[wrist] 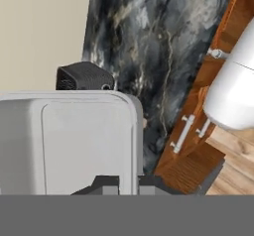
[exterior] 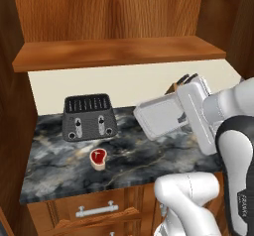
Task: Retrieve the tupperware from the cabinet, then place the raw meat into the tupperware to avoid contamination.
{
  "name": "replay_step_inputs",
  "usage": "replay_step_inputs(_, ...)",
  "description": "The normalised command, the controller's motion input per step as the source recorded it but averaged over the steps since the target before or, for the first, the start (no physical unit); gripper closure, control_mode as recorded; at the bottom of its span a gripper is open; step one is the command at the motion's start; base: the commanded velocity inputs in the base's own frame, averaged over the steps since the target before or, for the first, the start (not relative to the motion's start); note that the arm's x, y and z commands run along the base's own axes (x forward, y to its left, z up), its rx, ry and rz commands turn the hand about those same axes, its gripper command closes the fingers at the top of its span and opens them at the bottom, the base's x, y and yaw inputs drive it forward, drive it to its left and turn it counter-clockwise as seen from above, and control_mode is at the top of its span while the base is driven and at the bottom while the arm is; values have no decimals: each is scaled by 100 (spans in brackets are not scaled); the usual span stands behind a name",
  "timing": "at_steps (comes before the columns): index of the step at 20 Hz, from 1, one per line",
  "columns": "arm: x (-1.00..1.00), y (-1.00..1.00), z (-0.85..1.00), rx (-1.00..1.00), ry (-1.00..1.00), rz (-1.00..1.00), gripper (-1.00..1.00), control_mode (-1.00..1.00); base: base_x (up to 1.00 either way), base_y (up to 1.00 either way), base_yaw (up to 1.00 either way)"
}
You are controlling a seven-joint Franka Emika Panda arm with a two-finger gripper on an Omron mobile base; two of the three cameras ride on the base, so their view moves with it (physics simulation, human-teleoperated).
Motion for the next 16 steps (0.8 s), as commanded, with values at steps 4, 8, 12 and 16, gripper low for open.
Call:
replay_step_inputs(4,56,-23,-30,-7,8,-5,100,-100,0,0,0)
replay_step_inputs(8,59,-20,-37,-7,2,-2,100,-100,0,0,0)
replay_step_inputs(12,54,-24,-60,-2,0,-1,100,-100,0,0,0)
replay_step_inputs(16,54,-28,-78,0,0,-1,100,-100,0,0,0)
